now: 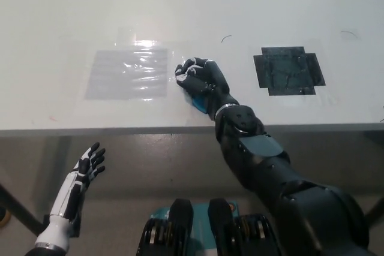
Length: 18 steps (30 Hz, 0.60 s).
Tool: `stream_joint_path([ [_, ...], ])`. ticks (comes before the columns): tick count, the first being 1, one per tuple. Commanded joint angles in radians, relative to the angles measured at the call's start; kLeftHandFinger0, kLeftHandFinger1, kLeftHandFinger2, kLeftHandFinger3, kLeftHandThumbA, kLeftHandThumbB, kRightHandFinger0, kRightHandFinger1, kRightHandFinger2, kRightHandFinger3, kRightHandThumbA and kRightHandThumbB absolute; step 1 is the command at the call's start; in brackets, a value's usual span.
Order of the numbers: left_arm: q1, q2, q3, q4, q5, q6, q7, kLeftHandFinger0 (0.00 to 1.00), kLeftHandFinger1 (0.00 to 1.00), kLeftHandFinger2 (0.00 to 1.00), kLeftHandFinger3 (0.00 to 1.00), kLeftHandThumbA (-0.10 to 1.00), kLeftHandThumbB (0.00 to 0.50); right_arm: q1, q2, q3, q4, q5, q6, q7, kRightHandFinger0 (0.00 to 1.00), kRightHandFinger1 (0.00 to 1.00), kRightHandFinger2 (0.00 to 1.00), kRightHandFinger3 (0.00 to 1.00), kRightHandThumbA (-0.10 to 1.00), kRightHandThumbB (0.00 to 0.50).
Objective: A soft sponge is kept on the balc marked spot on the table infront of the robot and it uses its right hand fist to press down on it and drrags it across the table in a back and forth manner twice to clean it
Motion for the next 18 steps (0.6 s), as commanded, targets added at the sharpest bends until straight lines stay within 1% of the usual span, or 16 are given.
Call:
stream_joint_path([
  [1,-0.015,0.015,0.001,-0.029,-0.001,-0.024,-0.015,1.00,1.00,1.00,1.00,1.00,0.500,-0.031,-0.054,0.004,-0.009,-0.012,-0.005,0.011,0.00,0.14,0.35,0.18,0.24,0.000],
  [2,-0.015,0.015,0.002,-0.029,0.000,-0.025,-0.013,1.00,1.00,1.00,1.00,1.00,0.500,-0.027,-0.066,0.003,-0.009,-0.012,-0.004,0.012,0.00,0.16,0.38,0.21,0.28,0.000],
  [3,-0.015,0.015,0.003,-0.028,0.001,-0.026,-0.012,1.00,1.00,1.00,1.00,1.00,0.500,-0.019,-0.085,0.006,-0.007,-0.018,-0.004,0.013,0.00,0.16,0.39,0.23,0.31,0.000],
  [5,-0.016,0.013,0.003,-0.031,0.001,-0.020,-0.010,1.00,1.00,1.00,1.00,1.00,0.500,-0.011,-0.112,-0.004,-0.006,-0.009,-0.004,0.020,0.00,0.15,0.38,0.25,0.29,0.000],
  [6,-0.016,0.013,0.002,-0.035,0.004,-0.016,-0.008,1.00,1.00,1.00,1.00,1.00,0.500,-0.001,-0.136,-0.023,-0.005,0.009,-0.010,0.030,0.00,0.15,0.40,0.25,0.26,0.000],
  [8,-0.016,0.014,0.000,-0.038,0.005,-0.009,-0.011,1.00,1.00,1.00,1.00,1.00,0.500,0.009,-0.165,-0.008,-0.003,-0.012,-0.007,0.010,0.00,0.13,0.40,0.23,0.33,0.000],
  [9,-0.016,0.015,0.000,-0.036,0.005,-0.011,-0.011,1.00,1.00,1.00,1.00,1.00,0.500,0.012,-0.173,-0.012,-0.003,-0.009,-0.003,0.014,0.00,0.08,0.36,0.19,0.35,0.000],
  [11,-0.018,0.014,0.002,-0.031,0.006,-0.016,-0.008,1.00,1.00,1.00,1.00,1.00,0.500,0.031,-0.222,-0.031,-0.002,0.011,-0.005,0.040,0.00,0.03,0.34,0.15,0.32,0.000],
  [13,-0.021,0.013,0.004,-0.025,0.004,-0.021,-0.007,1.00,1.00,1.00,1.00,1.00,0.500,0.043,-0.259,-0.032,-0.001,0.006,-0.012,0.032,0.00,0.02,0.35,0.17,0.32,0.000],
  [14,-0.018,0.013,0.004,-0.028,0.006,-0.020,-0.006,1.00,1.00,1.00,1.00,1.00,0.500,0.052,-0.287,-0.050,-0.002,0.021,0.002,0.022,0.00,0.01,0.35,0.21,0.30,0.000],
  [15,-0.017,0.013,0.005,-0.029,0.007,-0.020,-0.005,1.00,1.00,1.00,1.00,1.00,0.500,0.057,-0.302,-0.060,-0.003,0.028,0.006,0.020,0.00,0.00,0.34,0.22,0.27,0.000],
  [16,-0.018,0.011,0.007,-0.025,0.002,-0.023,-0.004,1.00,1.00,1.00,1.00,1.00,0.500,0.068,-0.334,-0.059,-0.004,0.019,0.005,0.011,0.00,0.00,0.34,0.21,0.24,0.000],
  [18,-0.017,0.013,0.009,-0.025,-0.001,-0.022,-0.005,1.00,1.00,1.00,1.00,1.00,0.500,0.078,-0.355,-0.062,-0.003,0.014,-0.007,0.009,0.00,0.00,0.34,0.22,0.23,0.000],
])
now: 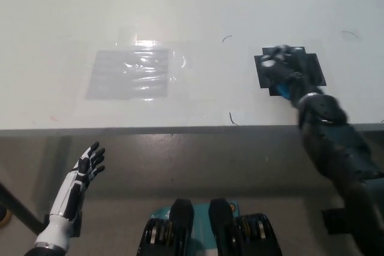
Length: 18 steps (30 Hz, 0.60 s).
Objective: A soft sponge is kept on the balc marked spot on the table infront of the robot and it uses its right hand fist to press down on it and drrags it across the table in a back and forth manner twice to clean it
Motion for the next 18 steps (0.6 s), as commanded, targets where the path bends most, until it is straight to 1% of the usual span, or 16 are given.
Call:
stream_joint_path([
  [1,-0.014,0.014,0.008,-0.028,-0.002,-0.020,-0.006,1.00,1.00,1.00,1.00,1.00,0.500,0.034,-0.098,-0.014,-0.001,0.006,-0.016,-0.023,0.00,0.02,0.35,0.25,0.24,0.000],
  [2,-0.014,0.014,0.008,-0.029,-0.002,-0.019,-0.006,1.00,1.00,1.00,1.00,1.00,0.500,0.038,-0.106,-0.012,0.000,0.002,-0.018,-0.027,0.00,0.00,0.13,0.13,0.28,0.000],
  [3,-0.015,0.014,0.011,-0.030,-0.009,-0.018,-0.009,1.00,1.00,1.00,1.00,1.00,0.500,0.053,-0.138,-0.040,0.000,0.030,-0.004,-0.019,0.00,0.10,0.33,0.32,0.31,0.000],
  [4,-0.015,0.013,0.011,-0.030,-0.010,-0.019,-0.009,1.00,1.00,1.00,1.00,1.00,0.500,0.056,-0.144,-0.049,0.000,0.039,-0.001,-0.017,0.00,0.09,0.37,0.34,0.31,0.000],
  [5,-0.015,0.014,0.012,-0.025,-0.012,-0.023,-0.011,1.00,1.00,1.00,1.00,1.00,0.500,0.070,-0.163,-0.066,-0.003,0.052,-0.007,-0.005,0.00,0.08,0.39,0.30,0.23,0.000],
  [6,-0.015,0.014,0.013,-0.024,-0.015,-0.026,-0.012,1.00,1.00,1.00,1.00,1.00,0.500,0.075,-0.175,-0.075,-0.002,0.056,-0.002,-0.001,0.00,0.07,0.38,0.26,0.19,0.000],
  [7,-0.016,0.014,0.013,-0.019,-0.013,-0.029,-0.011,1.00,1.00,1.00,1.00,1.00,0.500,0.080,-0.184,-0.084,0.001,0.059,-0.006,0.000,0.00,0.07,0.38,0.26,0.21,0.000],
  [8,-0.015,0.013,0.013,-0.017,-0.008,-0.030,-0.007,1.00,1.00,1.00,1.00,1.00,0.500,0.086,-0.195,-0.093,0.000,0.061,-0.003,0.005,0.00,0.09,0.43,0.29,0.27,0.000],
  [9,-0.015,0.012,0.014,-0.017,-0.007,-0.029,-0.006,1.00,1.00,1.00,1.00,1.00,0.500,0.087,-0.198,-0.092,0.001,0.056,-0.002,0.003,0.00,0.10,0.45,0.31,0.31,0.000],
  [10,-0.014,0.010,0.014,-0.019,-0.006,-0.026,-0.005,1.00,1.00,1.00,1.00,1.00,0.500,0.088,-0.204,-0.090,-0.001,0.048,-0.006,-0.006,0.00,0.10,0.45,0.33,0.36,0.000],
  [12,-0.014,0.009,0.013,-0.017,-0.008,-0.028,-0.007,1.00,1.00,1.00,1.00,1.00,0.500,0.090,-0.206,-0.087,-0.002,0.044,-0.012,-0.004,0.00,0.08,0.42,0.33,0.38,0.000],
  [13,-0.014,0.007,0.014,-0.015,-0.006,-0.031,-0.004,1.00,1.00,1.00,1.00,1.00,0.500,0.091,-0.206,-0.080,-0.004,0.037,-0.017,0.000,0.00,0.08,0.44,0.37,0.41,0.000],
  [14,-0.014,0.006,0.015,-0.015,-0.005,-0.031,-0.002,1.00,1.00,1.00,1.00,1.00,0.500,0.090,-0.205,-0.083,-0.004,0.040,-0.016,0.001,0.00,0.10,0.47,0.41,0.40,0.000],
  [17,-0.018,0.005,0.015,-0.010,-0.005,-0.034,-0.001,1.00,1.00,1.00,1.00,1.00,0.500,0.081,-0.188,-0.084,0.000,0.045,-0.015,-0.003,0.00,0.11,0.44,0.36,0.31,0.000],
  [18,-0.019,0.005,0.015,-0.008,-0.004,-0.036,0.000,1.00,1.00,1.00,1.00,1.00,0.500,0.078,-0.184,-0.081,0.000,0.043,-0.014,-0.004,0.00,0.10,0.41,0.33,0.29,0.000],
])
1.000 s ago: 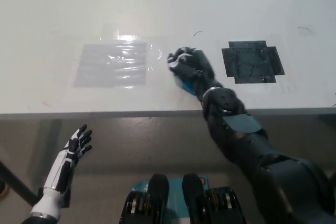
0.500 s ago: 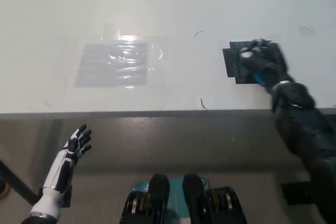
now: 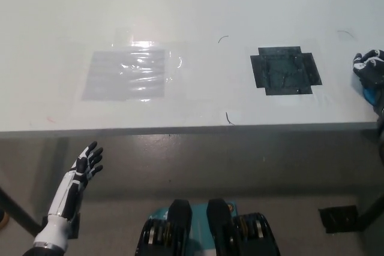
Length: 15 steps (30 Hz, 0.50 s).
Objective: A soft sponge is kept on the balc marked spot on the table infront of the robot and it uses its right hand fist to press down on it and drrags it across the table in a back and forth manner twice to clean it
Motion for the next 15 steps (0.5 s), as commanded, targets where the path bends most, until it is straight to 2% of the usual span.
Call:
stream_joint_path([
  [1,-0.017,0.006,0.008,-0.012,-0.002,-0.034,0.000,1.00,1.00,1.00,1.00,1.00,0.500,-0.005,0.017,-0.009,0.005,0.015,0.024,0.000,0.00,0.09,0.41,0.33,0.26,0.000],
  [3,-0.016,0.006,0.007,-0.013,-0.005,-0.031,-0.004,1.00,1.00,1.00,1.00,1.00,0.500,-0.013,0.035,-0.020,0.003,0.031,0.035,0.011,0.00,0.07,0.40,0.31,0.24,0.000],
  [7,-0.016,0.004,0.007,-0.008,-0.005,-0.033,-0.003,1.00,1.00,1.00,1.00,1.00,0.500,-0.031,0.075,0.019,0.003,-0.011,0.009,-0.017,0.00,0.04,0.37,0.24,0.27,0.000],
  [8,-0.014,0.003,0.007,-0.016,-0.005,-0.024,-0.002,1.00,1.00,1.00,1.00,1.00,0.500,-0.038,0.087,0.029,0.001,-0.019,0.008,-0.023,0.04,0.09,0.36,0.26,0.21,0.040],
  [9,-0.010,0.002,0.008,-0.020,-0.007,-0.021,-0.002,1.00,1.00,1.00,1.00,1.00,0.500,-0.046,0.103,0.023,0.002,-0.008,0.013,-0.021,0.00,0.00,0.25,0.16,0.23,0.002],
  [10,-0.009,0.003,0.008,-0.021,-0.007,-0.021,-0.003,1.00,1.00,1.00,1.00,1.00,0.500,-0.055,0.125,0.018,0.000,0.002,0.008,-0.012,0.00,0.00,0.19,0.10,0.23,0.000],
  [14,-0.010,0.006,0.008,-0.017,-0.007,-0.026,-0.006,1.00,1.00,1.00,1.00,1.00,0.500,-0.079,0.171,0.007,0.001,0.017,0.019,-0.009,0.00,0.00,0.18,0.08,0.22,0.000],
  [15,-0.010,0.006,0.009,-0.016,-0.008,-0.024,-0.006,1.00,1.00,1.00,1.00,1.00,0.500,-0.087,0.190,0.014,0.000,0.011,0.019,0.001,0.00,0.00,0.20,0.08,0.25,0.000],
])
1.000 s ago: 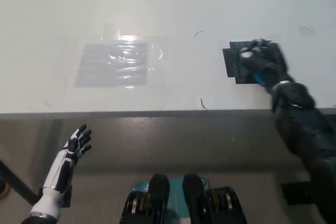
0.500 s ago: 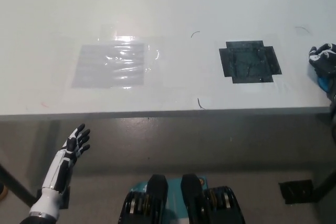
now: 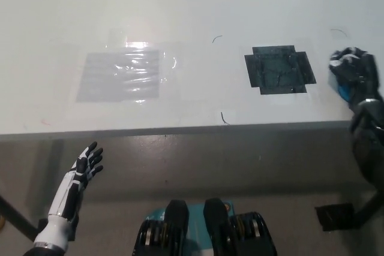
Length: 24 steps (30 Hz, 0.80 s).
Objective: A soft sponge is kept on the balc marked spot on the table infront of the robot and it uses its right hand fist to press down on it and drrags it across the table in a back and forth manner twice to clean it
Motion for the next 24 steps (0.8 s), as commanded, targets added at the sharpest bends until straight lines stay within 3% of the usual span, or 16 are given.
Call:
stream_joint_path([
  [1,-0.010,0.008,0.007,-0.021,-0.010,-0.020,-0.007,1.00,1.00,1.00,1.00,1.00,0.500,-0.053,0.080,0.003,0.000,0.007,0.021,0.023,0.00,0.00,0.20,0.08,0.26,0.000],
  [2,-0.008,0.007,0.007,-0.027,-0.007,-0.018,-0.004,1.00,1.00,1.00,1.00,1.00,0.500,-0.055,0.091,-0.011,0.000,0.025,0.014,0.053,0.00,0.00,0.20,0.08,0.22,0.000],
  [6,-0.010,0.008,0.006,-0.023,-0.004,-0.026,-0.005,1.00,1.00,1.00,1.00,1.00,0.500,-0.075,0.137,-0.009,-0.001,0.022,0.009,0.060,0.00,0.00,0.13,0.00,0.29,0.000],
  [8,-0.011,0.008,0.005,-0.021,-0.002,-0.030,-0.005,1.00,1.00,1.00,1.00,1.00,0.500,-0.081,0.157,-0.017,-0.004,0.031,0.000,0.070,0.00,0.00,0.14,0.00,0.27,0.000],
  [10,-0.013,0.006,0.005,-0.023,-0.008,-0.026,-0.008,1.00,1.00,1.00,1.00,1.00,0.500,-0.084,0.173,-0.005,-0.005,0.016,-0.017,0.063,0.00,0.00,0.16,0.00,0.26,0.000],
  [12,-0.013,0.006,0.006,-0.025,-0.009,-0.021,-0.008,1.00,1.00,1.00,1.00,1.00,0.500,-0.089,0.186,0.005,-0.007,0.004,-0.017,0.055,0.00,0.00,0.20,0.02,0.33,0.000],
  [15,-0.012,0.005,0.006,-0.029,-0.008,-0.022,-0.006,1.00,1.00,1.00,1.00,1.00,0.500,-0.091,0.198,-0.013,-0.009,0.028,-0.019,0.081,0.00,0.00,0.24,0.06,0.26,0.000],
  [20,-0.013,0.008,0.008,-0.031,-0.004,-0.016,-0.003,1.00,1.00,1.00,1.00,1.00,0.500,-0.090,0.190,-0.009,-0.008,0.019,-0.012,0.070,0.00,0.00,0.25,0.06,0.26,0.000],
  [23,-0.016,0.010,0.007,-0.028,-0.005,-0.018,-0.007,1.00,1.00,1.00,1.00,1.00,0.500,-0.082,0.174,0.026,-0.004,-0.022,-0.018,0.020,0.00,0.00,0.25,0.08,0.33,0.000],
  [24,-0.014,0.009,0.006,-0.029,-0.001,-0.019,-0.005,1.00,1.00,1.00,1.00,1.00,0.500,-0.077,0.169,0.026,-0.003,-0.022,-0.021,0.002,0.00,0.00,0.19,0.04,0.41,0.000],
])
